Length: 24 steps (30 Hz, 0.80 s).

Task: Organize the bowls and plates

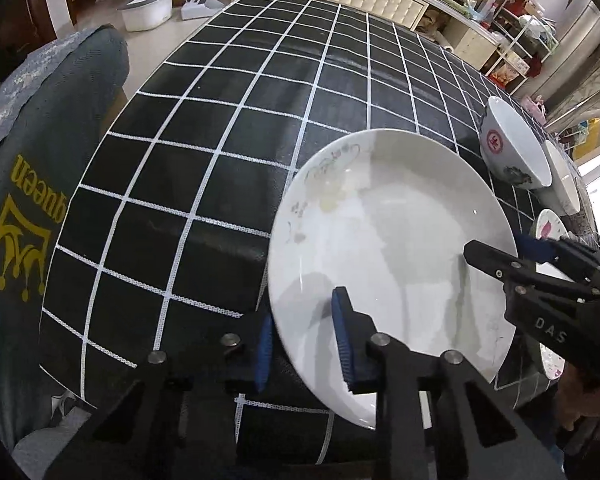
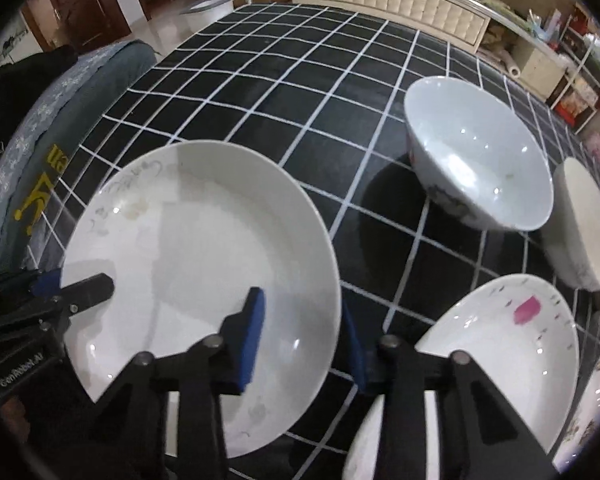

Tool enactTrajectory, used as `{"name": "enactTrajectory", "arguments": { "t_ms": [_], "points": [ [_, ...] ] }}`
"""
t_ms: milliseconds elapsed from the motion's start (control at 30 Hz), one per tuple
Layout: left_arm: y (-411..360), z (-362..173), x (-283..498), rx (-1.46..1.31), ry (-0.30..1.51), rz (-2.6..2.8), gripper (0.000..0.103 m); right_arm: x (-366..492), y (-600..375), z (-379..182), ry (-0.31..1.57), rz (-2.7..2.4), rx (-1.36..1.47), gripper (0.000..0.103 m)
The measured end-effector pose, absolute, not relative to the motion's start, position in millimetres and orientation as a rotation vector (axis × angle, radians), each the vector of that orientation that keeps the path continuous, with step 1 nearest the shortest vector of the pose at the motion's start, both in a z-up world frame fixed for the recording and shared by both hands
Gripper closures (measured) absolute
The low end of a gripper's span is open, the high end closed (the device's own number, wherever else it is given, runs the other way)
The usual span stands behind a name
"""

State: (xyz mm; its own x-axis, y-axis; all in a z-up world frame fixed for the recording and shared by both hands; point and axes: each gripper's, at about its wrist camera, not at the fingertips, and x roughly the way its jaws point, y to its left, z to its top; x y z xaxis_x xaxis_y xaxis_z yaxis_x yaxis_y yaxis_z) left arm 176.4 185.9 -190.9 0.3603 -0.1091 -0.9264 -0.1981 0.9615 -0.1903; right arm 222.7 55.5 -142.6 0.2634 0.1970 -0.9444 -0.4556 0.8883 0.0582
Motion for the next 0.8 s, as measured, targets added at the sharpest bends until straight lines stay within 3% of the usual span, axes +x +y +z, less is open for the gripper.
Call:
{"name": "enactTrajectory", "arguments": {
  "t_ms": [467, 800],
  "points": [
    [183, -180, 175, -0.282, 1.188, 0.08, 0.078, 223, 54, -126, 1.23, 0.426, -0.161, 0.067],
    [191, -183, 165, -0.283, 1.177, 0.106, 0.078, 215, 59, -143, 1.253, 0.444, -0.178, 0.067]
  ]
}}
